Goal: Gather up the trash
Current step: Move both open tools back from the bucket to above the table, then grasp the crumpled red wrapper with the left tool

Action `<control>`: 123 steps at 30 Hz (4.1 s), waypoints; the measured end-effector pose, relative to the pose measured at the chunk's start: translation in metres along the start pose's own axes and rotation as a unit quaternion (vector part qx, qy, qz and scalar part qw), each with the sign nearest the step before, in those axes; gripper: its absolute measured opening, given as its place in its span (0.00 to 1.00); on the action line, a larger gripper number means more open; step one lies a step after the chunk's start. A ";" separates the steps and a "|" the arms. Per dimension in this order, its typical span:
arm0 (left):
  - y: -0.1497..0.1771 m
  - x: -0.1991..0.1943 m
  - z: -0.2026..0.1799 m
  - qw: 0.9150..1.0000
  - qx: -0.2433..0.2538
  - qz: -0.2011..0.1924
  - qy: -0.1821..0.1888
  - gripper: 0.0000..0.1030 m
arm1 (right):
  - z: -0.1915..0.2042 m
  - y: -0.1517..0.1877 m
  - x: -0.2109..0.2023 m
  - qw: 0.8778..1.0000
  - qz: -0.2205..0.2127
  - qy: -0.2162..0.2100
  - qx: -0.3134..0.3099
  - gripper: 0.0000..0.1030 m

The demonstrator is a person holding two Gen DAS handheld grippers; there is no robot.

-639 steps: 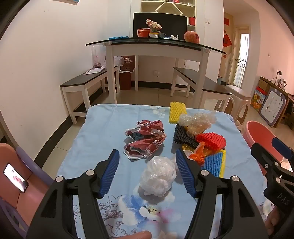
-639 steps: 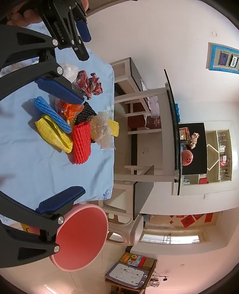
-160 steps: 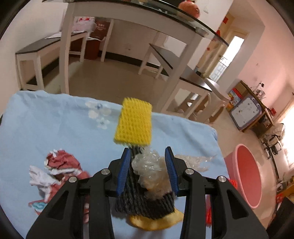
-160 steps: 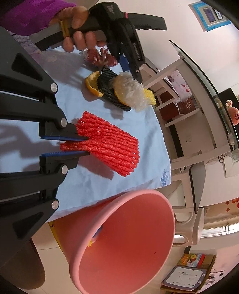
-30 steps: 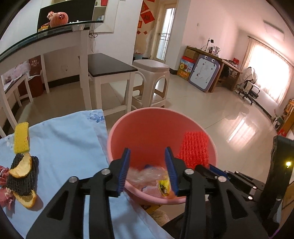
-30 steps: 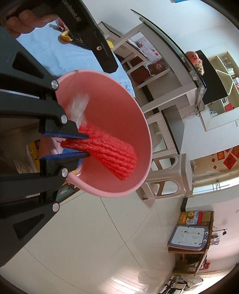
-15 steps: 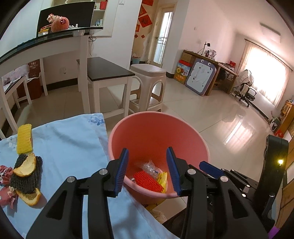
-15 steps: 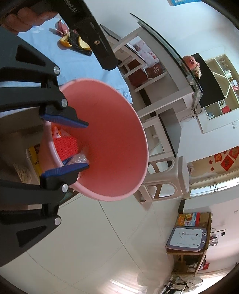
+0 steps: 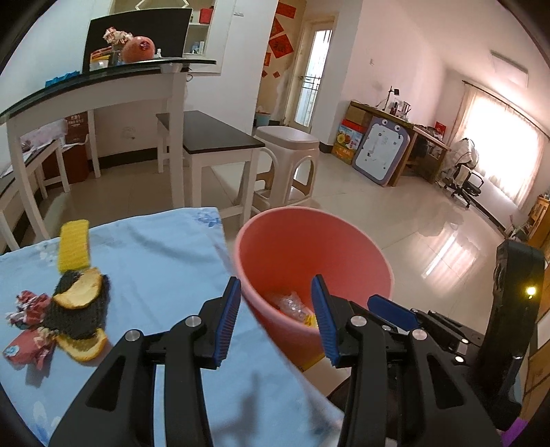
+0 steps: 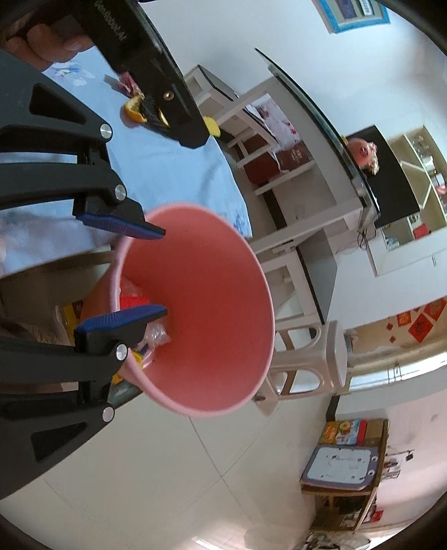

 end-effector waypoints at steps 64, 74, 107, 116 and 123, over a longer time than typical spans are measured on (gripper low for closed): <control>0.097 -0.115 0.192 0.975 -0.141 -0.022 -0.173 0.42 | 0.187 0.074 0.048 0.983 0.103 -0.095 -0.120 0.43; 0.106 -0.121 0.198 0.973 -0.144 -0.021 -0.179 0.42 | 0.197 0.080 0.037 0.984 0.104 -0.089 -0.116 0.44; 0.128 -0.205 0.155 0.974 -0.133 -0.072 -0.166 0.42 | 0.208 0.095 -0.102 0.992 -0.013 -0.056 -0.115 0.72; 0.129 -0.214 0.167 0.967 -0.162 -0.086 -0.179 0.42 | 0.203 0.087 -0.093 0.990 -0.008 -0.063 -0.126 0.65; 0.122 -0.198 0.186 0.965 -0.169 -0.078 -0.182 0.42 | 0.207 0.068 -0.065 0.990 -0.006 -0.067 -0.122 0.64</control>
Point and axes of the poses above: each gripper's, at about its wrist camera, not at the fingertips, and x roughly the way its jaws point, z to its left, y to its underside, the point moved 4 cm from there along x, roughly the way its jaws point, and after that the axes turned 4 degrees about -y, right-handed, at the moved point
